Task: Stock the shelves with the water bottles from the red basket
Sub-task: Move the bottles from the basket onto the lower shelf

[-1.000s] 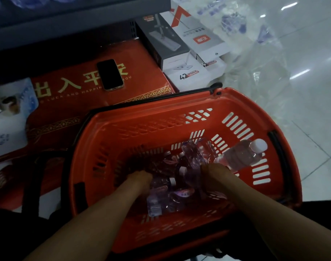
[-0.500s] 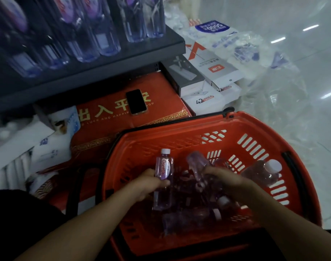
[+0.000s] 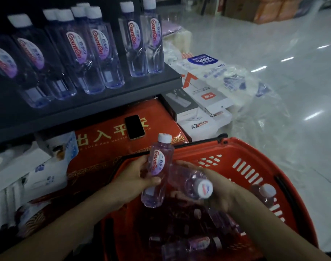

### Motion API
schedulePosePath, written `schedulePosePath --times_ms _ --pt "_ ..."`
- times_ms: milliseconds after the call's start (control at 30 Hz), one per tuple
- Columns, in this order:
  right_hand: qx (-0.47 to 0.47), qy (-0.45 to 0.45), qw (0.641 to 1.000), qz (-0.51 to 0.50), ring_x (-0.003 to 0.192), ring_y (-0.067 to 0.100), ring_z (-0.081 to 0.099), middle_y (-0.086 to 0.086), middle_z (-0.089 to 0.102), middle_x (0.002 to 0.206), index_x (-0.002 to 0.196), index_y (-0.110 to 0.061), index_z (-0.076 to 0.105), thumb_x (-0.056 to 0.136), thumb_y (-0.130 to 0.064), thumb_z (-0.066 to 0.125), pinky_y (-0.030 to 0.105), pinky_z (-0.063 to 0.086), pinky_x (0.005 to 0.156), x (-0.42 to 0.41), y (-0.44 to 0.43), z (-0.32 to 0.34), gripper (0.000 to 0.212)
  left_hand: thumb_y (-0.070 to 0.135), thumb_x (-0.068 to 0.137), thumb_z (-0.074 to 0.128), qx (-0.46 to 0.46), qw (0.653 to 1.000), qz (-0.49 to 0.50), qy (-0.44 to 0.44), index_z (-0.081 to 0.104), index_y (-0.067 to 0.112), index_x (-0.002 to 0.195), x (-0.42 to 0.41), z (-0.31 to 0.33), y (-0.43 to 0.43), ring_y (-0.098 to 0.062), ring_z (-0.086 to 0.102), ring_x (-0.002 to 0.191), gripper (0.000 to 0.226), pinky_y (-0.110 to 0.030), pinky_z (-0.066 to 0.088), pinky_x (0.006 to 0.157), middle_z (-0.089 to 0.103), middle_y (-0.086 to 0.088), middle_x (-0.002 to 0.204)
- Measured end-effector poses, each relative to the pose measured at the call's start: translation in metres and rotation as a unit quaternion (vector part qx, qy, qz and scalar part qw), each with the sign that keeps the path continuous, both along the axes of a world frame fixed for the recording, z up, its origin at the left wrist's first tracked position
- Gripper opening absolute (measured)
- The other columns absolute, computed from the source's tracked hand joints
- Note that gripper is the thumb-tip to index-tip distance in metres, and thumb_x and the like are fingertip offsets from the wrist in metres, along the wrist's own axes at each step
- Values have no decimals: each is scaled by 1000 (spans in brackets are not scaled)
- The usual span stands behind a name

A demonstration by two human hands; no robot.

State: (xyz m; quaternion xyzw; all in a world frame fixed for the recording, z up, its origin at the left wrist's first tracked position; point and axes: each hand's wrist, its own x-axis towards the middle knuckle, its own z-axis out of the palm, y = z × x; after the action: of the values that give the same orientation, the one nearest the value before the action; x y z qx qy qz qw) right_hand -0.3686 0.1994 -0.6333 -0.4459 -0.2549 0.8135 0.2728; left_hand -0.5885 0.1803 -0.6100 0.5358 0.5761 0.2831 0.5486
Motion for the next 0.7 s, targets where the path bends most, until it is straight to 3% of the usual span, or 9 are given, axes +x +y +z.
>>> schedulePosePath --times_ms 67,167,300,367,433,533,567,633,700 --pt "-9 -60 998 12 69 26 75 20 76 90 98 -3 75 101 -34 46 32 63 59 -1 -2 3 42 -8 83 67 25 999 -17 14 53 15 131 2 1 4 5 65 99 55 -9 49 76 68 5 117" --pt "-17 -130 990 41 60 24 73 21 74 82 107 -7 69 96 -59 41 26 59 53 -7 -3 9 60 -7 84 66 28 1000 -13 -2 54 17 130 1 2 8 12 64 94 53 -6 48 71 67 7 117" --pt "33 -213 972 92 44 16 51 6 61 56 86 -11 70 80 -88 24 23 34 47 -12 -7 6 90 -2 86 66 -6 999 7 -32 57 24 125 -1 -4 10 5 67 95 48 -9 51 62 69 8 115" --pt "103 -272 953 85 61 9 65 -4 71 69 89 -20 75 74 -93 13 23 49 61 -20 -14 5 98 7 83 72 -31 999 16 -39 60 27 122 1 -8 9 -5 67 102 45 -23 57 71 70 11 115" --pt "182 -371 909 56 97 18 69 1 76 101 102 -24 75 69 -96 3 40 50 96 -28 -22 6 107 14 80 74 -47 998 32 -37 60 29 119 7 -12 4 -8 68 103 44 -34 58 79 69 12 115" --pt "235 -492 833 90 109 31 63 12 69 115 121 -21 67 91 -73 2 46 42 104 -28 -30 0 89 3 84 68 -48 995 82 -43 61 29 110 19 -19 -6 -7 68 94 38 -24 53 66 70 6 109" --pt "230 -498 830 104 113 33 61 13 67 121 132 -23 60 96 -65 4 46 41 105 -28 -32 -2 79 4 85 68 -55 993 98 -38 61 29 108 23 -22 -10 -9 68 93 35 -24 51 66 71 6 105" --pt "164 -425 887 73 113 30 63 9 69 120 127 -24 65 91 -73 12 45 42 106 -26 -35 -4 80 6 87 67 -64 991 116 -20 61 28 102 29 -27 -15 -9 67 84 28 -20 48 59 71 7 94" --pt "46 -266 963 4 92 22 72 4 76 99 95 -21 80 82 -78 32 40 53 92 -23 -35 -6 75 6 88 66 -67 991 117 -5 61 25 100 31 -32 -16 -6 66 75 24 -14 43 49 70 8 87"
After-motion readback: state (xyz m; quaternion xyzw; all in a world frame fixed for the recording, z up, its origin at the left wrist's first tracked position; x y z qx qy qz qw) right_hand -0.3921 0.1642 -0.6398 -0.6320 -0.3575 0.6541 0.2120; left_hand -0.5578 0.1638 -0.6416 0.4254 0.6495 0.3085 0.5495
